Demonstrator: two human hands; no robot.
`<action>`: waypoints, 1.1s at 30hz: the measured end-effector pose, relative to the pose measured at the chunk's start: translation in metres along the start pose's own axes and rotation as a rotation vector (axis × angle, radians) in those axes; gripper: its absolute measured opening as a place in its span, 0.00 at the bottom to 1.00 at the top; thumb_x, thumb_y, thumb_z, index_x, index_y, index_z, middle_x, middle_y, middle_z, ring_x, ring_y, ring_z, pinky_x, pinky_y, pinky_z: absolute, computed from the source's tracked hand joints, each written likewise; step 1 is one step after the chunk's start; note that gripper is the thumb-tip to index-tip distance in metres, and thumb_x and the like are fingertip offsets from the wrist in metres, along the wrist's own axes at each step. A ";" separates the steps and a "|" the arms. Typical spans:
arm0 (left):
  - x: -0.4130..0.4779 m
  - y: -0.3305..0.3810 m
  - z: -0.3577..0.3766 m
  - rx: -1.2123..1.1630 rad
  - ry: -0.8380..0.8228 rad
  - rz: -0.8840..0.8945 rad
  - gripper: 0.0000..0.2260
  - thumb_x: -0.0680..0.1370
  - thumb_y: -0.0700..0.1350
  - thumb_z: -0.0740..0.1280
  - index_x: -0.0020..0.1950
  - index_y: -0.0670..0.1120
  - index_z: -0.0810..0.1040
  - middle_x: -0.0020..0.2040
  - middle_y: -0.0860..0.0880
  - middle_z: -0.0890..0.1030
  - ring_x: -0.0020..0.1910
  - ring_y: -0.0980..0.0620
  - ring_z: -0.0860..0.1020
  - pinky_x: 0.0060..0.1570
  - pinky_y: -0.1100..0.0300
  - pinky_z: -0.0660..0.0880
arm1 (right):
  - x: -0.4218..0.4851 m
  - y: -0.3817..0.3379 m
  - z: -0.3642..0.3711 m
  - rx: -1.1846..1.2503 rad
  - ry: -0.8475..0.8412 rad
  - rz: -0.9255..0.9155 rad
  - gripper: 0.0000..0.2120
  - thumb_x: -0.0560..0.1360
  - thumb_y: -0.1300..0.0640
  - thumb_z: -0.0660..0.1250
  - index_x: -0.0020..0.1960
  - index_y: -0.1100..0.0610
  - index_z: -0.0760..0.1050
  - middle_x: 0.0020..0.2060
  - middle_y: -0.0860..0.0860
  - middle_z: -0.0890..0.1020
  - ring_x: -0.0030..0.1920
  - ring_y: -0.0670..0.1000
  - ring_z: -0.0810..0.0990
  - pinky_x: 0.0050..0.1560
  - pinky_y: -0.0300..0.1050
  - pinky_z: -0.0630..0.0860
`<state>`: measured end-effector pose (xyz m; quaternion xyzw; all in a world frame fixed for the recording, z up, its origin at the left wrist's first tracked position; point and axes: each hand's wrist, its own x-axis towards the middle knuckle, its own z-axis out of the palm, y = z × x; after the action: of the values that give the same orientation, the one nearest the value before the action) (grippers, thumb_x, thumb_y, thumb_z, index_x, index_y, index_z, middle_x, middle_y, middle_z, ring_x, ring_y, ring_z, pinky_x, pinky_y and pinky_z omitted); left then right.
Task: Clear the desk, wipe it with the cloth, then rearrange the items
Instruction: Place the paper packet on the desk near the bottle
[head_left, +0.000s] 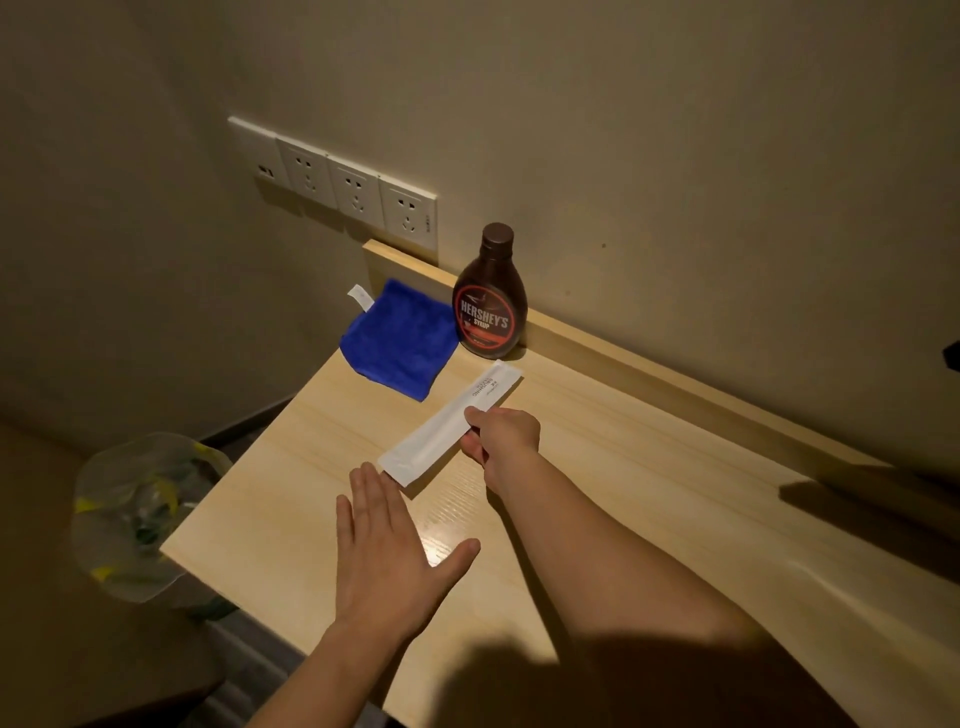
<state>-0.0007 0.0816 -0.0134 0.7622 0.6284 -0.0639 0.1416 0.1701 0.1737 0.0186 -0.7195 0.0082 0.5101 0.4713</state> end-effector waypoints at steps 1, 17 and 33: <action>0.000 -0.012 -0.004 0.002 -0.005 -0.046 0.61 0.70 0.84 0.40 0.84 0.37 0.38 0.84 0.37 0.34 0.83 0.41 0.30 0.82 0.41 0.36 | 0.000 0.000 0.002 0.002 0.005 0.002 0.08 0.73 0.62 0.79 0.47 0.57 0.80 0.43 0.54 0.86 0.37 0.52 0.89 0.46 0.51 0.87; -0.002 -0.063 -0.021 0.055 -0.089 -0.138 0.62 0.64 0.85 0.30 0.82 0.40 0.30 0.82 0.39 0.29 0.82 0.39 0.28 0.82 0.39 0.35 | -0.001 0.000 0.038 -0.420 0.020 -0.174 0.12 0.73 0.55 0.78 0.38 0.55 0.75 0.41 0.54 0.84 0.41 0.53 0.85 0.51 0.54 0.86; 0.000 -0.065 -0.020 0.071 -0.117 -0.151 0.62 0.63 0.85 0.30 0.81 0.39 0.29 0.82 0.38 0.29 0.81 0.38 0.28 0.82 0.38 0.37 | 0.000 -0.006 0.042 -0.614 0.102 -0.245 0.11 0.77 0.52 0.76 0.52 0.56 0.76 0.36 0.49 0.82 0.38 0.52 0.88 0.50 0.52 0.85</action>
<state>-0.0655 0.0984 -0.0026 0.7120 0.6722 -0.1411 0.1460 0.1425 0.2055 0.0216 -0.8482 -0.2089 0.3915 0.2892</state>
